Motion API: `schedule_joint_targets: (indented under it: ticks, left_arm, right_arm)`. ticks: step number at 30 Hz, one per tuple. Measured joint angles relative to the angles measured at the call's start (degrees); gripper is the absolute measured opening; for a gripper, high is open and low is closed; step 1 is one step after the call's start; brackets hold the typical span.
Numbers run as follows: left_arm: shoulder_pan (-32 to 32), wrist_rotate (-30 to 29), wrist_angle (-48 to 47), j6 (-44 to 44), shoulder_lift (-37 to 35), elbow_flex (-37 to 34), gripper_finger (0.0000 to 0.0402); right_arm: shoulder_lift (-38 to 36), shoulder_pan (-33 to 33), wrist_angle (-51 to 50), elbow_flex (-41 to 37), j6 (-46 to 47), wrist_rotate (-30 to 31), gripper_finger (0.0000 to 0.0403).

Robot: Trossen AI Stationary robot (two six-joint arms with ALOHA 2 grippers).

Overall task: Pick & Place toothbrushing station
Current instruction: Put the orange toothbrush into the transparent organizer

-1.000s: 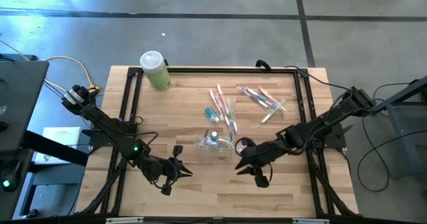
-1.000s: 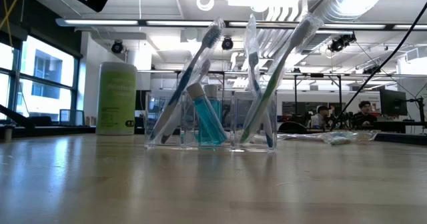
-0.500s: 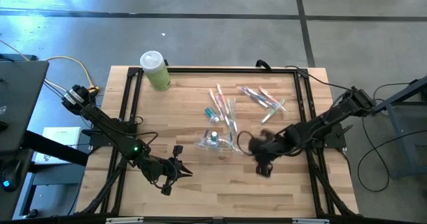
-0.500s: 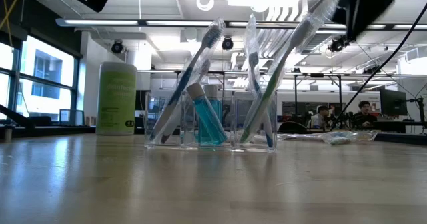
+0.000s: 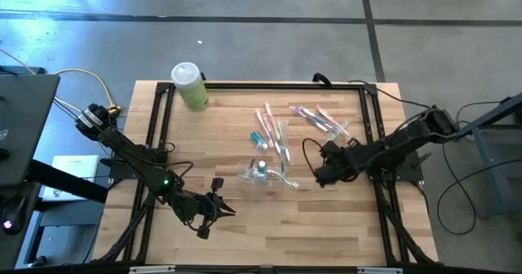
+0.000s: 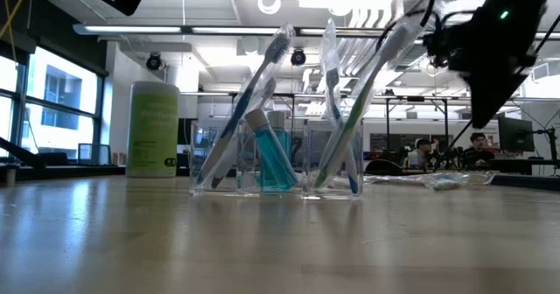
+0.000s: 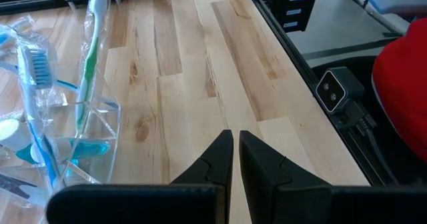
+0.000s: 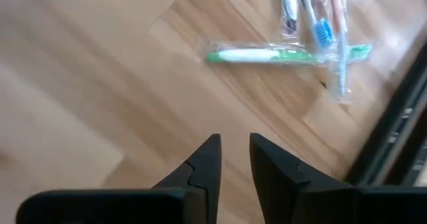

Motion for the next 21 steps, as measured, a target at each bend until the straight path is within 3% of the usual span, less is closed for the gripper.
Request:
schedule_joint_targets:
  ticks: [9, 21]
  left_arm:
    - [0.00, 0.00, 0.00, 0.14, 0.00, 0.00, 0.0020]
    - [0.00, 0.00, -0.57, 0.12, 0.00, 0.00, 0.0020]
  right_arm:
    - [0.00, -13.72, 1.86, -3.57, -0.60, 3.13, 0.0071]
    - [-0.02, -31.23, 5.96, -7.40, -12.59, 2.82, 0.0071]
